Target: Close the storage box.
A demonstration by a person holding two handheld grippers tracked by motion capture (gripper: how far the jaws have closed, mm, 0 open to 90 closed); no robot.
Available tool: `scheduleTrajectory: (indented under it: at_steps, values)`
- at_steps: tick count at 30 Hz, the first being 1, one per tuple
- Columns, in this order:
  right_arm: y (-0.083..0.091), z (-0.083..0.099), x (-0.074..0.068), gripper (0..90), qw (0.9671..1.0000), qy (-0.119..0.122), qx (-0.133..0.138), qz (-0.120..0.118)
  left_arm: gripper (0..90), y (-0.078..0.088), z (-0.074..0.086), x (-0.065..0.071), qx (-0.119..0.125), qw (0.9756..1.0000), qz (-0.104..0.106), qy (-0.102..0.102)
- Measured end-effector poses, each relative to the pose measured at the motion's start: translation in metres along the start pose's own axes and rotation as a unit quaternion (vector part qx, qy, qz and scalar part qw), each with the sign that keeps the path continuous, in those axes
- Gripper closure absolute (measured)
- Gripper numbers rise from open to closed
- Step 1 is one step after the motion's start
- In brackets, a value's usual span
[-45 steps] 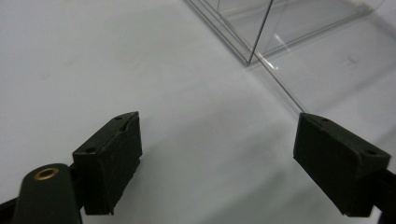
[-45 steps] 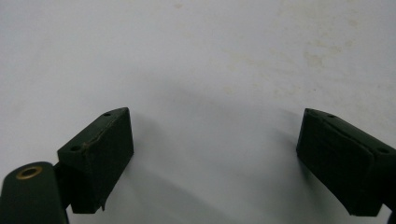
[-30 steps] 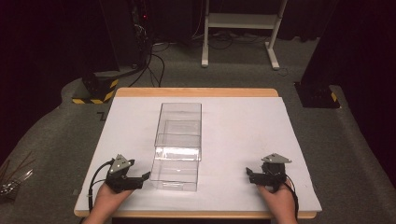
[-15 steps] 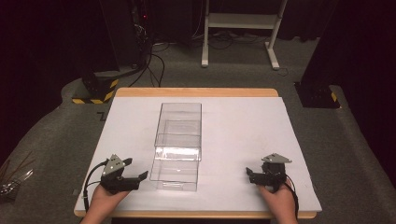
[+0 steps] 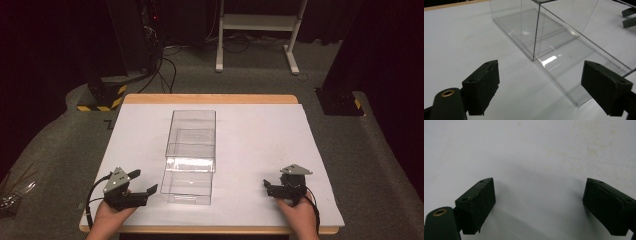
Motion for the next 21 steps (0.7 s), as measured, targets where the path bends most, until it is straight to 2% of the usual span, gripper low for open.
scheduleTrajectory:
  at_steps: [15,21]
  values:
    - [0.000,0.000,0.000,10.9,1.0000,0.001,0.001,-0.001,15.6,0.011,-0.009,0.014,0.032,0.9994,0.010,-0.009]
    - [0.000,0.000,0.000,10.9,1.0000,0.000,0.001,-0.002,15.6,0.012,-0.011,0.017,0.041,0.9990,0.021,-0.004]
Point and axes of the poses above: each handheld gripper's, and its own axes: y roughly backward along the jaws, z roughly out of its underside, x roughly to its right, the point moved 4 cm from there along -y, roughly forward along the jaws, and after that the axes turned 6 degrees about z, right-handed, at the moved point
